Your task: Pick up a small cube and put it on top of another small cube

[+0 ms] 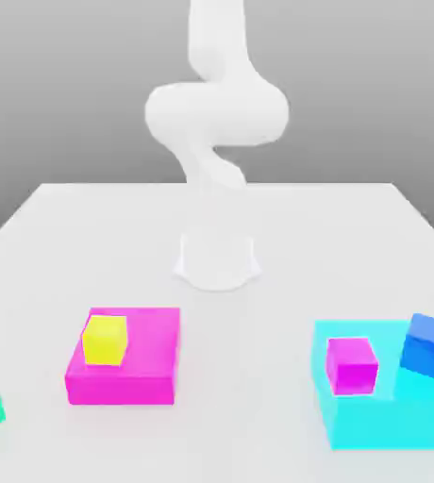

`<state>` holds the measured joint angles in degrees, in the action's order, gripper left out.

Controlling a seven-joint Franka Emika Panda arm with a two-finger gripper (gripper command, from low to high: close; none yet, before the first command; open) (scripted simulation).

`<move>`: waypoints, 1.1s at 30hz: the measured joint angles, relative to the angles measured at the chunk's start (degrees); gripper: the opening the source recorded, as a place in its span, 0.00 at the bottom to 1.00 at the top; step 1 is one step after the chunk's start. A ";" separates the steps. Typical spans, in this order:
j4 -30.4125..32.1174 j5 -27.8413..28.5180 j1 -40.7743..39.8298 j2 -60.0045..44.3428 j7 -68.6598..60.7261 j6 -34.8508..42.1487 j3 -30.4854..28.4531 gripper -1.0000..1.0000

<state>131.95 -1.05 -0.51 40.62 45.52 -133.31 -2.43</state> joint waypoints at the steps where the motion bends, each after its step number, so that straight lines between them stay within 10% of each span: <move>1: 0.07 -0.47 -0.22 -2.25 -0.15 -0.66 -1.06 0.50; 19: 1.28 -11.49 -8.12 -39.83 -4.88 -11.57 -16.23 0.50; 33: 0.15 -20.02 -20.04 -68.38 -9.40 -24.19 -14.83 0.50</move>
<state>132.11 -21.07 -20.55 -27.76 36.12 -157.50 -17.26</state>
